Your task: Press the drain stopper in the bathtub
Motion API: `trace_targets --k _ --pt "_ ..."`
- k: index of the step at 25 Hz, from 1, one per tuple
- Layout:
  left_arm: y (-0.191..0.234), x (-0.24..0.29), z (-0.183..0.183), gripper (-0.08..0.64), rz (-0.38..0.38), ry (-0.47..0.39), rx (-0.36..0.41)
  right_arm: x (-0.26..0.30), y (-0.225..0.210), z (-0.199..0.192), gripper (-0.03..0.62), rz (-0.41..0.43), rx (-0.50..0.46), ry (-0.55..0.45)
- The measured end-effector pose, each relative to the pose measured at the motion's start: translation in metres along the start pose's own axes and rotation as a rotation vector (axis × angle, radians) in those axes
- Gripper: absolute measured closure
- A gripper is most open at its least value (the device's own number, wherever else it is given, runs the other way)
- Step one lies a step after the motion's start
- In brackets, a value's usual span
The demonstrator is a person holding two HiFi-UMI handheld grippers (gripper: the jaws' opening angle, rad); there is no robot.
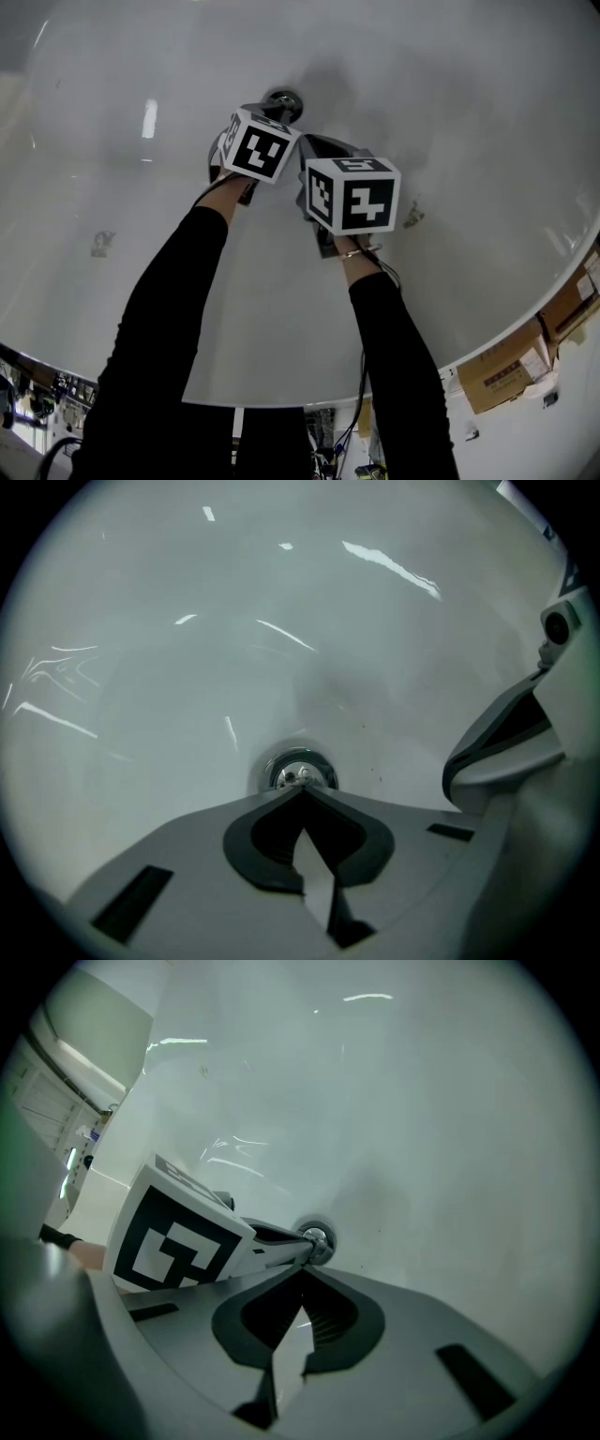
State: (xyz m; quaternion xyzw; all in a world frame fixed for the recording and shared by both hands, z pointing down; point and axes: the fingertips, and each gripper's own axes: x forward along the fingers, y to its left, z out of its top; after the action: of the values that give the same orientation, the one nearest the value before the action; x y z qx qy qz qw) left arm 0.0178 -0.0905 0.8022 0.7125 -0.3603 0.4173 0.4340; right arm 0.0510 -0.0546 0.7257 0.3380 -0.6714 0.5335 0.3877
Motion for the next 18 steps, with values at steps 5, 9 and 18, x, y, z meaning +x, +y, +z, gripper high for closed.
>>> trace_targets --k 5,9,18 --pt "0.0010 0.0013 0.0006 0.555 0.009 0.017 0.015 0.0017 0.0006 0.0001 0.591 0.000 -0.002 -0.004" --pt "0.0007 0.0028 0.0003 0.555 0.008 0.041 0.010 0.0010 -0.0011 0.0000 0.592 -0.004 0.007 -0.007" --pt "-0.0021 -0.0027 0.0014 0.555 0.035 0.044 0.057 -0.0047 -0.0047 0.0035 0.592 -0.018 0.021 -0.025"
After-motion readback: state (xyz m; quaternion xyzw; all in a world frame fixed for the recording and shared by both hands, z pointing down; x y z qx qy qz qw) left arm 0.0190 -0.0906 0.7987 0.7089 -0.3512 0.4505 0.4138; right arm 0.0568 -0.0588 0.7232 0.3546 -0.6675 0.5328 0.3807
